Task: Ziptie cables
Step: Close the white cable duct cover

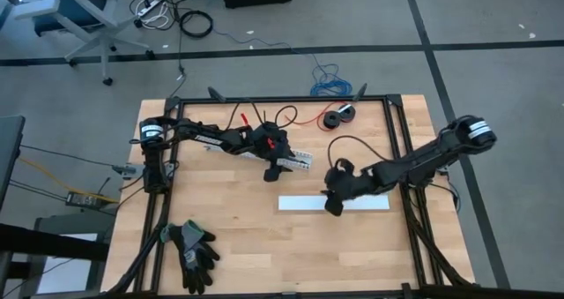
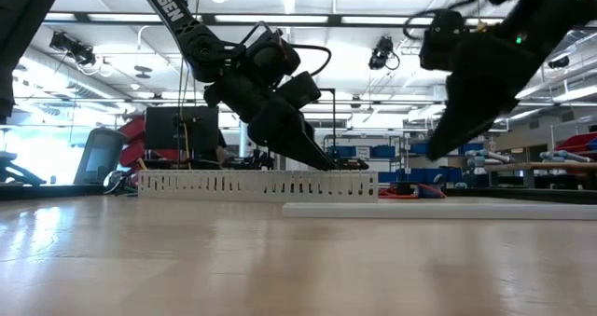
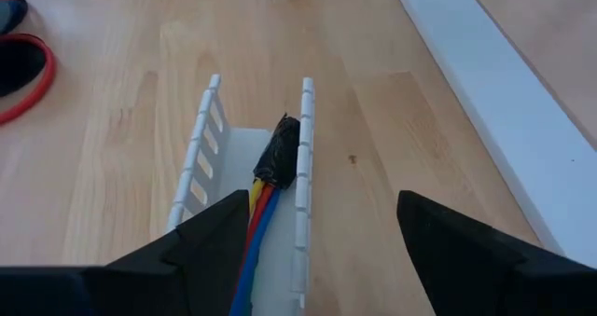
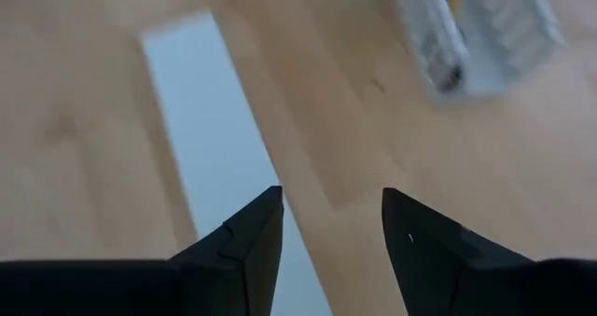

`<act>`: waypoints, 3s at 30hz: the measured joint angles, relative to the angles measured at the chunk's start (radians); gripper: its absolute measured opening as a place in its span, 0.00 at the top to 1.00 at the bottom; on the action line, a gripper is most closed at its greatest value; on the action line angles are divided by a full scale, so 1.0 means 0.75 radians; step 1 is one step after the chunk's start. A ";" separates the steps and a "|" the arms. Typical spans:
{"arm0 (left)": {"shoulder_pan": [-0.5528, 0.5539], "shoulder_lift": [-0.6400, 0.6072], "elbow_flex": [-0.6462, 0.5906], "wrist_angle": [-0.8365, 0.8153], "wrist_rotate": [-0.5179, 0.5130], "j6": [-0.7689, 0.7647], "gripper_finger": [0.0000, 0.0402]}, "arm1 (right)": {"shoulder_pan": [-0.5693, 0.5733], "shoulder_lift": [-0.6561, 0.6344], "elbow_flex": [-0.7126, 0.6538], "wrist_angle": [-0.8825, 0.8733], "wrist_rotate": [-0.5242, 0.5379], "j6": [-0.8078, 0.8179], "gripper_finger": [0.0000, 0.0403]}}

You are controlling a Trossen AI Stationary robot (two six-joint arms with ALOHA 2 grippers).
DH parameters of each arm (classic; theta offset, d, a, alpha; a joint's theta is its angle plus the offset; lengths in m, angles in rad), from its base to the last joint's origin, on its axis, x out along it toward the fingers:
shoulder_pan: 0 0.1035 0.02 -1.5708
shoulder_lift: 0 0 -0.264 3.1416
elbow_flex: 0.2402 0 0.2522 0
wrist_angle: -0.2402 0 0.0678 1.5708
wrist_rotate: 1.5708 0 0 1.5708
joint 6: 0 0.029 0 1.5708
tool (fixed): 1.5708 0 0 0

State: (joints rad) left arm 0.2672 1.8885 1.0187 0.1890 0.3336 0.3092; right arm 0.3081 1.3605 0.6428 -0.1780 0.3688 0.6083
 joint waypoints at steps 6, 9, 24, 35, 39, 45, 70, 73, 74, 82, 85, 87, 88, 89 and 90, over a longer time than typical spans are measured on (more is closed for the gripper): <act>0.000 0.000 0.000 0.005 0.000 -0.023 0.29 | -0.116 0.025 -0.172 0.556 -0.148 -0.248 0.58; -0.001 0.000 0.000 0.042 -0.001 -0.069 0.29 | -0.139 0.089 -0.160 0.593 -0.148 -0.411 0.58; -0.001 -0.001 0.000 0.132 -0.001 -0.078 0.29 | -0.149 0.343 -0.004 0.638 -0.316 -0.541 0.58; -0.001 -0.001 0.000 0.124 -0.001 -0.091 0.29 | -0.150 0.343 0.000 0.730 -0.323 -0.477 0.51; -0.001 -0.001 0.000 0.123 -0.001 -0.114 0.29 | -0.141 0.343 0.000 0.724 -0.322 -0.463 0.40; -0.001 -0.001 0.000 0.103 -0.002 -0.116 0.29 | -0.088 0.343 0.000 0.703 -0.323 -0.489 0.24; -0.001 -0.001 0.000 0.087 -0.011 -0.116 0.29 | -0.040 0.605 0.120 0.719 -0.238 -0.605 0.23; -0.001 -0.001 0.001 0.083 -0.011 -0.116 0.29 | -0.047 0.606 0.120 0.717 -0.243 -0.598 0.24; -0.001 -0.001 0.000 0.083 -0.011 -0.116 0.29 | -0.047 0.606 0.120 0.714 -0.246 -0.593 0.24; -0.001 -0.001 0.001 0.084 -0.011 -0.116 0.29 | -0.047 0.606 0.121 0.688 -0.248 -0.591 0.24; -0.001 -0.001 0.001 0.103 -0.011 -0.105 0.29 | -0.047 0.606 0.121 0.684 -0.249 -0.590 0.24; -0.001 -0.001 0.001 0.112 -0.020 -0.101 0.29 | -0.047 0.606 0.121 0.683 -0.249 -0.590 0.24; -0.001 -0.001 0.001 0.112 -0.034 -0.098 0.29 | -0.047 0.606 0.121 0.682 -0.250 -0.589 0.24; 0.000 -0.001 0.000 0.110 -0.045 -0.084 0.29 | -0.047 0.606 0.121 0.682 -0.251 -0.589 0.24; 0.002 -0.001 0.000 0.105 -0.055 -0.068 0.29 | -0.047 0.606 0.121 0.681 -0.252 -0.589 0.24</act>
State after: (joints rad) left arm 0.2687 1.8881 1.0190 0.2676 0.2922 0.2578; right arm 0.2729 1.8149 0.7334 0.3329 0.1799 0.1665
